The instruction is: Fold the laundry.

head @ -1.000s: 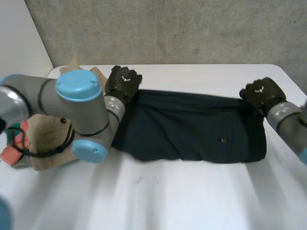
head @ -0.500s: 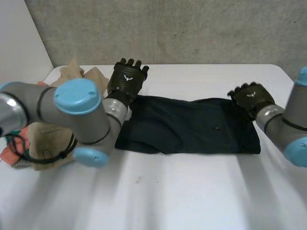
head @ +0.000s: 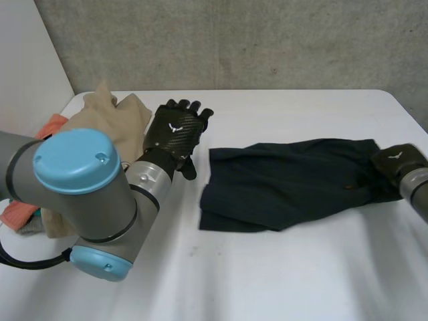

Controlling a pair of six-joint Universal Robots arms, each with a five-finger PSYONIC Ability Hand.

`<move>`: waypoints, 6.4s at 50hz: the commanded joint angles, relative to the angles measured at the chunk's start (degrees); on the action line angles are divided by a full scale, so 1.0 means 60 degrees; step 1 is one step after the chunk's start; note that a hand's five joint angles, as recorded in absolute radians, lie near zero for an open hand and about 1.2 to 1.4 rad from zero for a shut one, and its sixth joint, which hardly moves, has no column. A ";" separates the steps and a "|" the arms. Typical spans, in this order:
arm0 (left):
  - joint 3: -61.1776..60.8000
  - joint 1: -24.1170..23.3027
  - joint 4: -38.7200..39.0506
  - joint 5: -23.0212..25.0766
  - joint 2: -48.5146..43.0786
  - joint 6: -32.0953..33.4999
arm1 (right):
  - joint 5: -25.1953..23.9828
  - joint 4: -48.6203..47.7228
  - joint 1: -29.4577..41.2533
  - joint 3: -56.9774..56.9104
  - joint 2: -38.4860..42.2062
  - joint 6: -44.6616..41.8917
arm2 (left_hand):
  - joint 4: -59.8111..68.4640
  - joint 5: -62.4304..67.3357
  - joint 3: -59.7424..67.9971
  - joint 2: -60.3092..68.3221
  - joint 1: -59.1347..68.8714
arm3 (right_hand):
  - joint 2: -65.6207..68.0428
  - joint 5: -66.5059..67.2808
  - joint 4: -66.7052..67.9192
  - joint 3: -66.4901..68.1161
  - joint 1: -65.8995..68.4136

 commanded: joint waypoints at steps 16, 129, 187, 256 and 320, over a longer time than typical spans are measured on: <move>-0.0227 0.0107 0.0019 -0.0035 0.0922 -0.1243 | -0.3872 -0.3489 0.5253 0.1355 -0.0134 -0.1349 | -0.0255 -0.0446 -0.0348 -0.0290 -0.0187 | 0.1977 0.1981 0.1609 0.1870 0.2728; 0.2601 -0.0215 -0.3423 0.5400 0.0308 -0.2606 | 0.0110 -0.0297 -0.0415 -0.8207 0.5506 0.6899 | -0.0192 -0.0383 -0.0284 -0.0226 -0.0124 | 0.2300 0.2304 0.1932 0.2193 0.3052; 0.2733 -0.0611 -0.3071 0.5063 0.0293 -0.2694 | 0.0258 0.1871 -0.2861 -0.7743 0.4587 1.0709 | -0.0191 -0.0383 -0.0284 -0.0226 -0.0124 | -0.7066 -0.7062 -0.7434 -0.7173 -0.6315; 0.3348 -0.0418 -0.0641 0.2000 -0.0159 -0.1653 | -0.2702 -0.1556 0.0478 0.0872 -0.2372 0.2722 | 1.1411 1.1220 1.1319 1.1377 1.1479 | -0.9367 -0.9362 -0.9734 -0.9473 -0.8615; 0.3670 -0.0581 -0.1504 0.2412 -0.3633 0.1130 | 0.0199 -0.0706 0.3159 0.3451 -0.1699 0.4584 | 1.1411 1.1220 1.1319 1.1377 1.1479 | 0.0395 0.0399 0.0027 0.0288 0.1147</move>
